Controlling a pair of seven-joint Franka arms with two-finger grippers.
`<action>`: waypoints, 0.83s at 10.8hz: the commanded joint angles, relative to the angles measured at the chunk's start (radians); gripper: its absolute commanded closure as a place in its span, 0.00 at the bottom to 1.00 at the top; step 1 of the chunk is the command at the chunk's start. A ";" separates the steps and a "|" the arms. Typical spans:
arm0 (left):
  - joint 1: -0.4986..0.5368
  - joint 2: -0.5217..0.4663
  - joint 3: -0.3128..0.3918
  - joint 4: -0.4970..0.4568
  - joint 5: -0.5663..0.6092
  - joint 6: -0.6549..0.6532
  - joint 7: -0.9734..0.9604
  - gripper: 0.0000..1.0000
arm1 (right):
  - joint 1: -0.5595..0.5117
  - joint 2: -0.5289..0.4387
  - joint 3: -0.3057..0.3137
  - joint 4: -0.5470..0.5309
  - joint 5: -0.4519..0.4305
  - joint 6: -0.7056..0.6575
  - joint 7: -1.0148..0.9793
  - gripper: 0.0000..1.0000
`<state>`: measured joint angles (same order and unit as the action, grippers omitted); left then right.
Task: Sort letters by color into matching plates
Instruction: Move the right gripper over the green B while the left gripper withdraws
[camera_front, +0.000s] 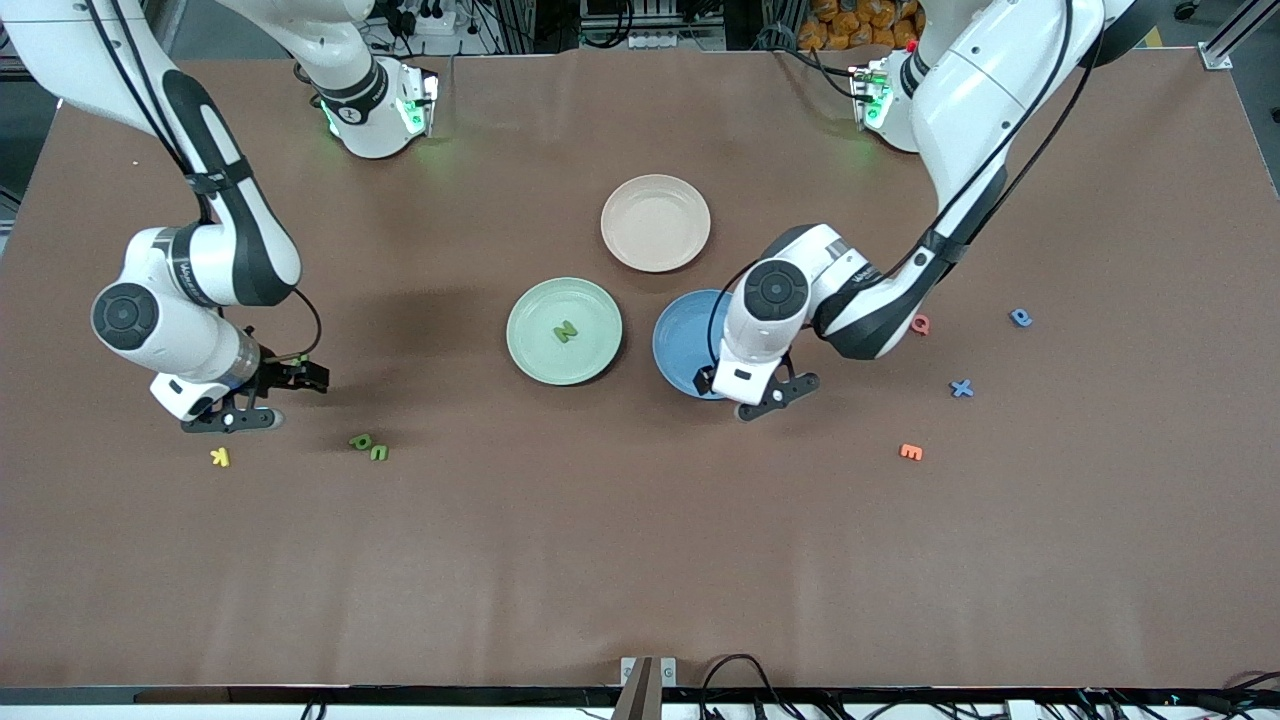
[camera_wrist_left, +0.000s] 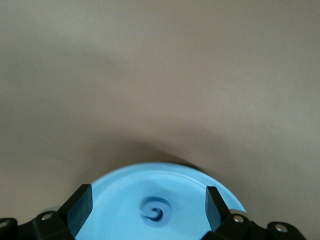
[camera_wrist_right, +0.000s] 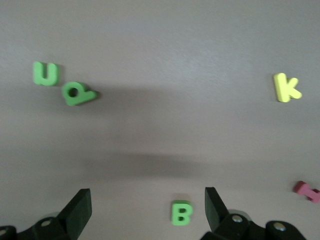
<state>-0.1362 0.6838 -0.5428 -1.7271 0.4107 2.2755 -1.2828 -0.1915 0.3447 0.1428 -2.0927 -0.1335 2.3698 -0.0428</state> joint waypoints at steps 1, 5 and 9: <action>0.076 -0.084 -0.006 -0.016 0.019 -0.092 0.116 0.00 | -0.124 -0.024 0.081 -0.047 -0.096 0.009 -0.022 0.00; 0.159 -0.188 -0.009 -0.014 -0.033 -0.221 0.195 0.00 | -0.215 -0.065 0.115 -0.170 -0.118 0.101 -0.049 0.00; 0.262 -0.309 -0.017 -0.005 -0.094 -0.301 0.215 0.00 | -0.212 -0.144 0.115 -0.306 -0.107 0.129 -0.048 0.00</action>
<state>0.0859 0.4598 -0.5485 -1.7203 0.3681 2.0152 -1.0855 -0.3803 0.2784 0.2363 -2.2908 -0.2317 2.4601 -0.0872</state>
